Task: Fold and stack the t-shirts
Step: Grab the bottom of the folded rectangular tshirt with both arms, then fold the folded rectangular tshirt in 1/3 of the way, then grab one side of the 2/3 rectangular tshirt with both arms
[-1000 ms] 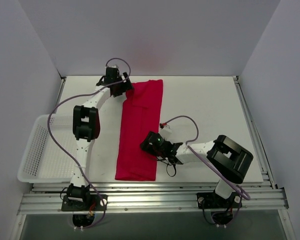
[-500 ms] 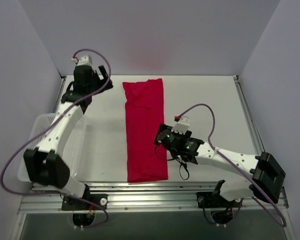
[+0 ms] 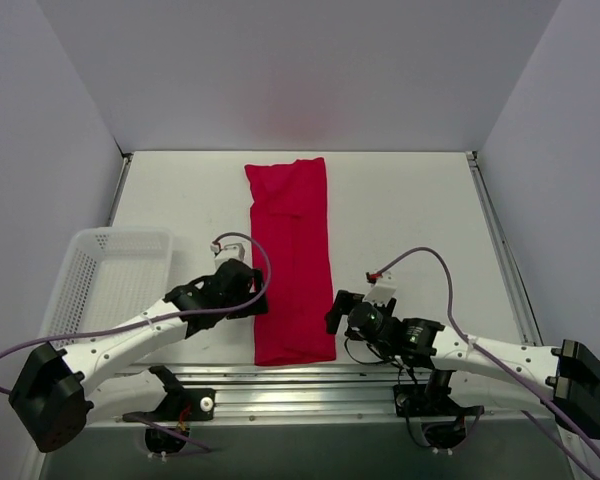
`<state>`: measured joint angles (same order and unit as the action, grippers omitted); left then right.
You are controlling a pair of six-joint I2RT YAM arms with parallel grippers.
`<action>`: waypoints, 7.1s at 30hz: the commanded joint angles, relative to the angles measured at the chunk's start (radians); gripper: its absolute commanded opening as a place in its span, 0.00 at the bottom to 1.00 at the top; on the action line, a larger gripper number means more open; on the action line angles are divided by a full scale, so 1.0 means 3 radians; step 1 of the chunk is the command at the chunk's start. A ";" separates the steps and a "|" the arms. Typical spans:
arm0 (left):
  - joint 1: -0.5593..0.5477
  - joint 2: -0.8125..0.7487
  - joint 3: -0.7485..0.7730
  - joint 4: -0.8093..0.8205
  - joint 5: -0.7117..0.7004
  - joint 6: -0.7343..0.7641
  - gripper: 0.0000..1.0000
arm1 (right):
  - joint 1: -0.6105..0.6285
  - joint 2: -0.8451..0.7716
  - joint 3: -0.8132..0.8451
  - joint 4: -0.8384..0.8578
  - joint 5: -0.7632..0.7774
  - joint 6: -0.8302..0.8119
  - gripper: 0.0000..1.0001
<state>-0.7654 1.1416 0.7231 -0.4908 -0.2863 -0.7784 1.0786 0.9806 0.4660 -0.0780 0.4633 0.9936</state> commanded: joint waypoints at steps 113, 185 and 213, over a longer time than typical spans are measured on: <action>-0.1831 -0.0921 -0.1230 -0.0297 -0.0846 -0.2319 0.02 | 0.0577 0.0204 -0.0649 0.0425 -0.0323 0.1014 0.00; 0.1554 0.3393 0.2977 0.1211 0.1787 0.0411 0.94 | -0.1928 0.4226 0.4316 -0.0486 -0.1263 -0.1313 0.46; 0.1443 0.0910 0.0272 0.1369 0.1005 -0.0043 0.94 | -0.1642 0.2085 0.1771 0.0515 -0.1155 -0.0924 1.00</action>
<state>-0.2951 1.4380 0.9501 -0.1303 0.0593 -0.7200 0.5632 1.6402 1.0771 -0.0078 0.1551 0.6788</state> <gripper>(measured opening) 0.939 0.995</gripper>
